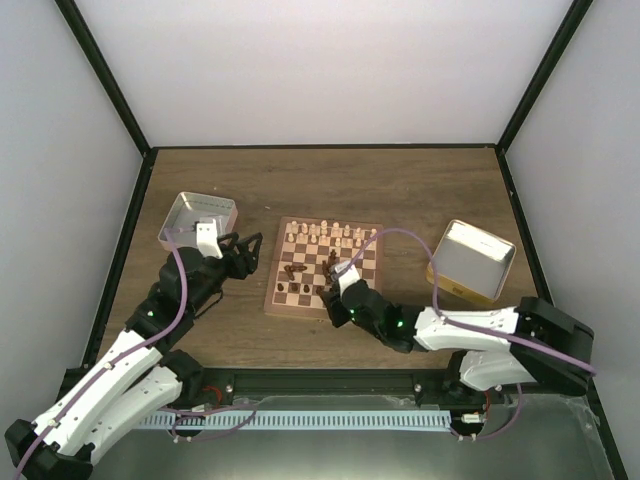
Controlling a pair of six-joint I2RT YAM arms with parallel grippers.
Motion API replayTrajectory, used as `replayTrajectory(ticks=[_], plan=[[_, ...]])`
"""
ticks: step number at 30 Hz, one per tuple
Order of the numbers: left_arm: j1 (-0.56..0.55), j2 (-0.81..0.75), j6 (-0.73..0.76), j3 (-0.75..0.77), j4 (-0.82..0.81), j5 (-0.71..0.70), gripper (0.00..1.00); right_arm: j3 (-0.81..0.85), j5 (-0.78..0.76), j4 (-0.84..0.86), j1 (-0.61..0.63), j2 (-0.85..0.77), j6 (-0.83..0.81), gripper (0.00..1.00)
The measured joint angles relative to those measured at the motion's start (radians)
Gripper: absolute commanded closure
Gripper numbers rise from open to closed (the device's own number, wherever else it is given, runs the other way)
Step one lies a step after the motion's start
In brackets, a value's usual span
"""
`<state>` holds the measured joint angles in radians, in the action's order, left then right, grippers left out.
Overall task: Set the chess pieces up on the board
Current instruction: Place the chess piece on the chessboard, then adjust the chess piece on the chessboard.
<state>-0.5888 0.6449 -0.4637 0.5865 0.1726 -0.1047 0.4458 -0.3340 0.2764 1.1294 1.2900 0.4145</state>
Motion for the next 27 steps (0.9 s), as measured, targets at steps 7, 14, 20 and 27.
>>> replayTrajectory(ticks=[7, 14, 20, 27], plan=[[0.0, -0.002, 0.0, 0.0, 0.001, -0.001, 0.29, 0.223, 0.015, -0.298, -0.009, -0.027, 0.108, 0.53], [0.0, -0.03, -0.001, -0.002, 0.026, -0.027, 0.29, 0.382, 0.062, -0.561, -0.02, 0.06, 0.212, 0.57], [0.0, -0.051, -0.001, -0.021, 0.036, -0.037, 0.29, 0.39, 0.079, -0.684, -0.02, 0.109, 0.255, 0.65], [0.0, -0.05, 0.0, -0.027, 0.041, -0.037, 0.28, 0.412, 0.08, -0.719, -0.02, 0.169, 0.263, 0.67]])
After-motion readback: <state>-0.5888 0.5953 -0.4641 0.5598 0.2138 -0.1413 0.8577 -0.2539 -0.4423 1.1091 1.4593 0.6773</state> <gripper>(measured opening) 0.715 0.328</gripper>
